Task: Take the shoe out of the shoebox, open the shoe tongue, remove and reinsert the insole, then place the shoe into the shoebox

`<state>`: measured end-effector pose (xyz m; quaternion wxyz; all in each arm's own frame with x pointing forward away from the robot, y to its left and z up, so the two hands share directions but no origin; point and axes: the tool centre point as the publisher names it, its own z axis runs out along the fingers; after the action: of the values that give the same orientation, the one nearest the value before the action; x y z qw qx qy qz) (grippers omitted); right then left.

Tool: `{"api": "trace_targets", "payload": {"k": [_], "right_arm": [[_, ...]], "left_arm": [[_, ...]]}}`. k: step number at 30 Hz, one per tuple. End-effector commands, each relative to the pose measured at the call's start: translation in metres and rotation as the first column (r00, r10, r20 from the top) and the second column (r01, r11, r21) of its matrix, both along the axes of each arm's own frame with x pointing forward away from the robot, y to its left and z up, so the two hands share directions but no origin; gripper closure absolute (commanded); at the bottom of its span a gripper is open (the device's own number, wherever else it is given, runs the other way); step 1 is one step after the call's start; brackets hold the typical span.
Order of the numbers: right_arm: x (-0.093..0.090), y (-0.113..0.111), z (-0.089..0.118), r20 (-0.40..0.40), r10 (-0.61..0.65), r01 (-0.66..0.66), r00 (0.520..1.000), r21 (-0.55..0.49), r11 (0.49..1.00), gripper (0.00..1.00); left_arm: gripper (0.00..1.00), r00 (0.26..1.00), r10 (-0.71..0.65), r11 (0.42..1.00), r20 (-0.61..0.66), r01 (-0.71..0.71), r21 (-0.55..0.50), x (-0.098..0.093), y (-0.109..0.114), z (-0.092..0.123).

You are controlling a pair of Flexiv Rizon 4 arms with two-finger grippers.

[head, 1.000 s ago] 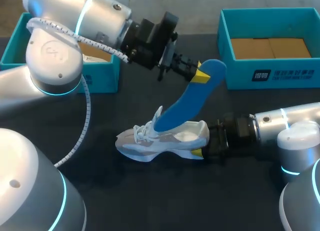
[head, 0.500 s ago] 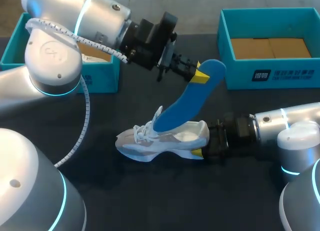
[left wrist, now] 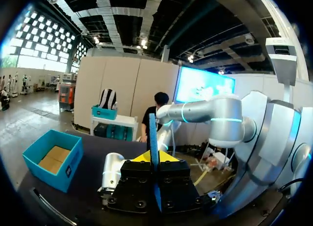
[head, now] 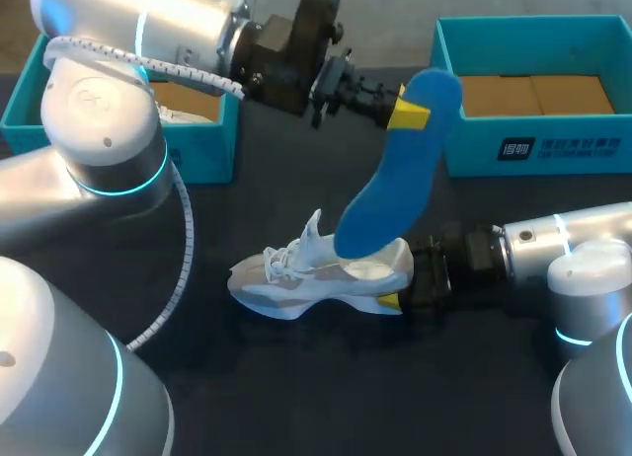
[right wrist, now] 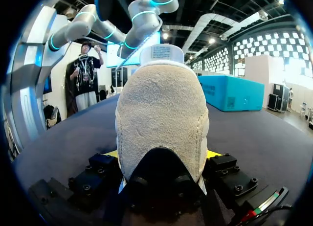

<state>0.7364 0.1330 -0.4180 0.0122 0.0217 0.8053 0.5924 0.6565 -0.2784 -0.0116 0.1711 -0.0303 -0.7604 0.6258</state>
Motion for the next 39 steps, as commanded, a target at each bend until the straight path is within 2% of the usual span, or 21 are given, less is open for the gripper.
{"api": "trace_targets", "payload": {"k": [1, 8, 13, 20, 39], "right_arm": [[0.000, 0.002, -0.001, -0.001, -0.001, 0.001, 1.000, -0.004, 1.000, 1.00], [0.000, 0.002, -0.001, -0.001, -0.001, 0.001, 1.000, -0.004, 1.000, 1.00], [0.000, 0.002, -0.001, -0.001, -0.001, 0.001, 1.000, -0.004, 1.000, 1.00], [0.000, 0.002, -0.001, -0.001, -0.001, 0.001, 1.000, -0.004, 1.000, 1.00], [0.000, 0.002, -0.001, -0.001, -0.001, 0.001, 1.000, -0.004, 1.000, 1.00]], "left_arm": [[1.00, 1.000, 0.018, 0.999, -0.015, -0.019, -0.030, -0.008, 0.002, 0.014], [1.00, 0.996, 0.025, 0.997, -0.085, -0.031, -0.069, -0.010, 0.004, 0.046], [1.00, 0.995, 0.014, 0.998, -0.098, -0.020, -0.058, -0.013, 0.004, 0.071], [1.00, 0.980, -0.017, 1.000, -0.201, 0.012, -0.024, -0.025, 0.011, 0.095], [1.00, 0.976, -0.001, 0.999, -0.219, -0.008, -0.043, -0.026, 0.013, 0.095]]}}
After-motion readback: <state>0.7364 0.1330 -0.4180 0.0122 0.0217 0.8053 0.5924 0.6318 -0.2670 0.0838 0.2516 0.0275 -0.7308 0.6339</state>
